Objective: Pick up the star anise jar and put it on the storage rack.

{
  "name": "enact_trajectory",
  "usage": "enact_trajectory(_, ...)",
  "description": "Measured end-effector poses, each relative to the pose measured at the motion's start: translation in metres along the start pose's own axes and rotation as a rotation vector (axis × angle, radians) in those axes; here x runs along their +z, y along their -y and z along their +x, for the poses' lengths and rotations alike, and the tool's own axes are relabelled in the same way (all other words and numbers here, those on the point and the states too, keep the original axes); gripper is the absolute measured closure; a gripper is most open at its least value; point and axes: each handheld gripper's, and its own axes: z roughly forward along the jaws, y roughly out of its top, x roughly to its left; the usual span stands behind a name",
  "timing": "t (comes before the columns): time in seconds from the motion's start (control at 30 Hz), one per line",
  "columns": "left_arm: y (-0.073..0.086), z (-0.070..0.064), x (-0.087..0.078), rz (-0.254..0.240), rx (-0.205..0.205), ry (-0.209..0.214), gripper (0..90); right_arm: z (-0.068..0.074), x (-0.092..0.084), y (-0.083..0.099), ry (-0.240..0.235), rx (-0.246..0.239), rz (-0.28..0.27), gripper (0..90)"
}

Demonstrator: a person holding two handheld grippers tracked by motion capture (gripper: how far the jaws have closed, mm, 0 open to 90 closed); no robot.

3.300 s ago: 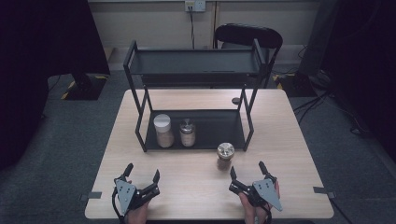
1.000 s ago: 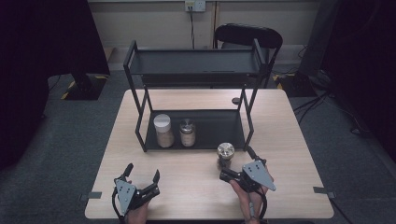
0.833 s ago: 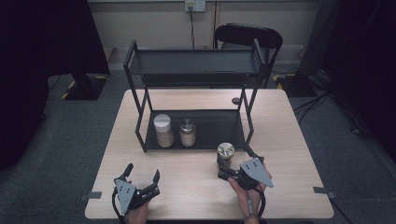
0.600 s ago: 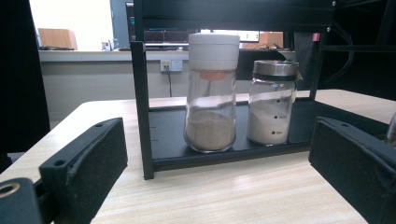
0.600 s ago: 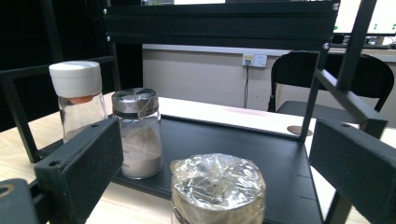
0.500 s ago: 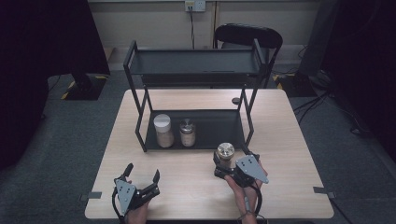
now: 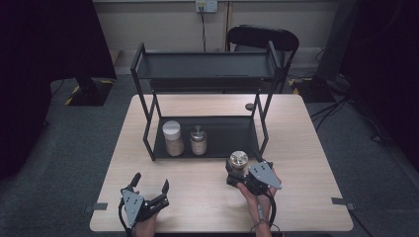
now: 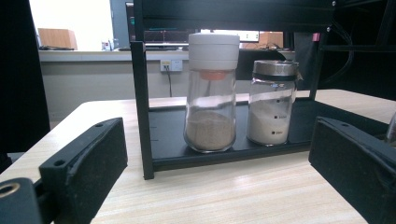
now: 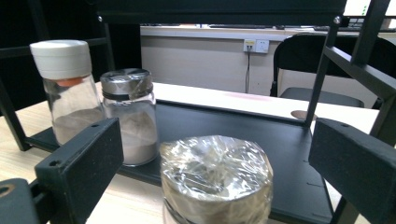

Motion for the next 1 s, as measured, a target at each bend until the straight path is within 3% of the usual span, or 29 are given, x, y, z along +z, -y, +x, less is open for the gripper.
enact_trajectory(1.0,0.000,0.000,0.000,0.000,0.000,0.000,3.5,0.002,0.012,0.010,0.013,-0.010,0.057,2.5)
